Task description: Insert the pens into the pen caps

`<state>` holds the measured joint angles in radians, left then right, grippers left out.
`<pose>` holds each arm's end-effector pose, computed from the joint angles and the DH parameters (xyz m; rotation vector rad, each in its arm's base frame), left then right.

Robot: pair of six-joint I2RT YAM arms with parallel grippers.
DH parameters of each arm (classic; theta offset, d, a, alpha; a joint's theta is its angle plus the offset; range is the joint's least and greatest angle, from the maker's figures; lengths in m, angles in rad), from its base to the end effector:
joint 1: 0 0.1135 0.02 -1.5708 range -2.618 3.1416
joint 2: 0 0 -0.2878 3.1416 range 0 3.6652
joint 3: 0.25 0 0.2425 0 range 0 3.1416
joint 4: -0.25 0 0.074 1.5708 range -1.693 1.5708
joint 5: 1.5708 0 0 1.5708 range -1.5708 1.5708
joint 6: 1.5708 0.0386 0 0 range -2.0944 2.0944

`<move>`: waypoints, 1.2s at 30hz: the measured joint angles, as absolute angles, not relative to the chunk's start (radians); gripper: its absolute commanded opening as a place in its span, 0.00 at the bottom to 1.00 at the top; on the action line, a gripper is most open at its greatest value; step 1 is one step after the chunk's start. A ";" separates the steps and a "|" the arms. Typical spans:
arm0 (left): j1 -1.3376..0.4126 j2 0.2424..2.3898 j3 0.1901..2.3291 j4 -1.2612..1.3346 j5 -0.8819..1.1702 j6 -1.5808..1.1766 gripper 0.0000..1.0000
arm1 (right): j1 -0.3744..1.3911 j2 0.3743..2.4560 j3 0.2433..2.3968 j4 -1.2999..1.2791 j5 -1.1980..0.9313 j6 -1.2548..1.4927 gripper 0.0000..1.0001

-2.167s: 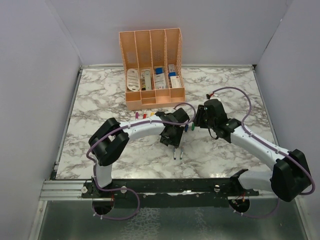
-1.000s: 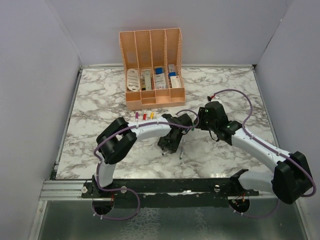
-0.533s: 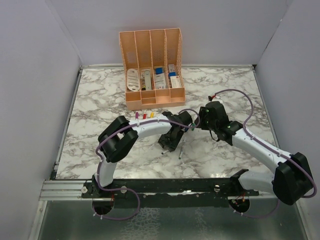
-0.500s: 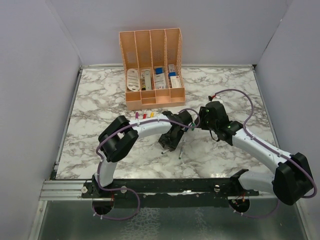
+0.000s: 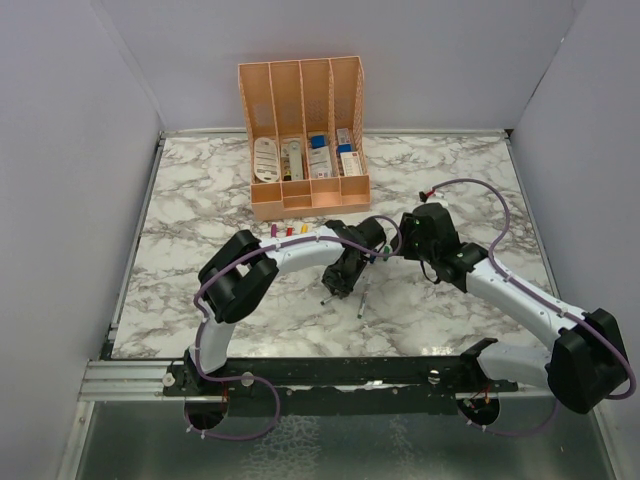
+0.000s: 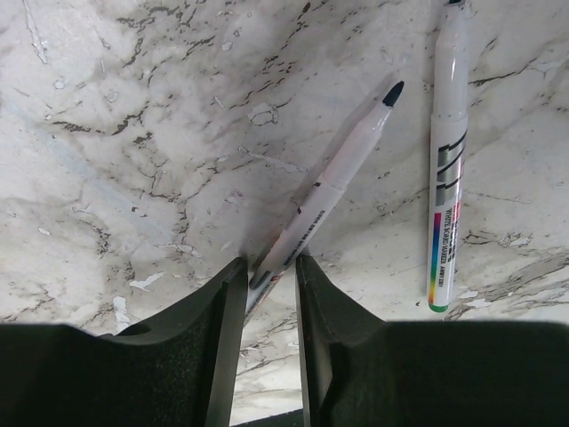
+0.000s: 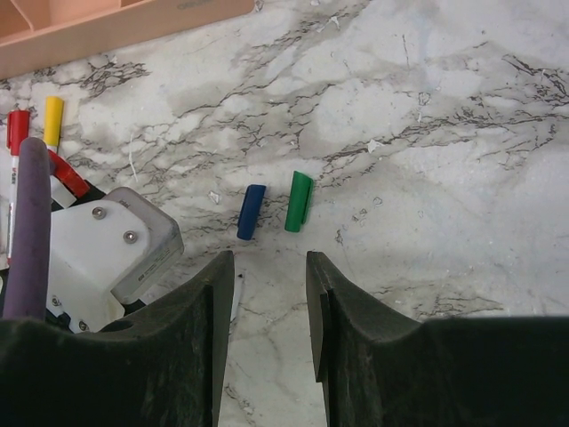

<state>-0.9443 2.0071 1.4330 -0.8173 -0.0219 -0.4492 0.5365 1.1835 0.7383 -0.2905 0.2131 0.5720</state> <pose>0.2303 -0.3167 0.1863 0.7289 2.8961 -0.1473 0.2036 0.1116 0.2580 0.1503 2.3034 0.3287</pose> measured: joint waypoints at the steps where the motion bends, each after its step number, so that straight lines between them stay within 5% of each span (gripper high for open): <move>1: -0.944 2.008 1.433 -0.817 -0.022 -0.449 0.30 | 0.537 1.184 0.738 -0.290 0.213 0.572 0.38; 22: -0.919 2.064 1.473 -0.867 0.015 -0.449 0.26 | 0.537 1.169 0.723 -0.290 0.216 0.573 0.38; 26: -0.911 2.074 1.483 -0.878 0.028 -0.448 0.19 | 0.537 1.159 0.719 -0.289 0.216 0.573 0.38; 30: -0.905 2.077 1.486 -0.884 0.036 -0.442 0.00 | 0.538 1.153 0.716 -0.288 0.215 0.576 0.38; 36: -0.904 2.082 1.489 -0.888 0.042 -0.431 0.00 | 0.538 1.149 0.713 -0.287 0.215 0.580 0.38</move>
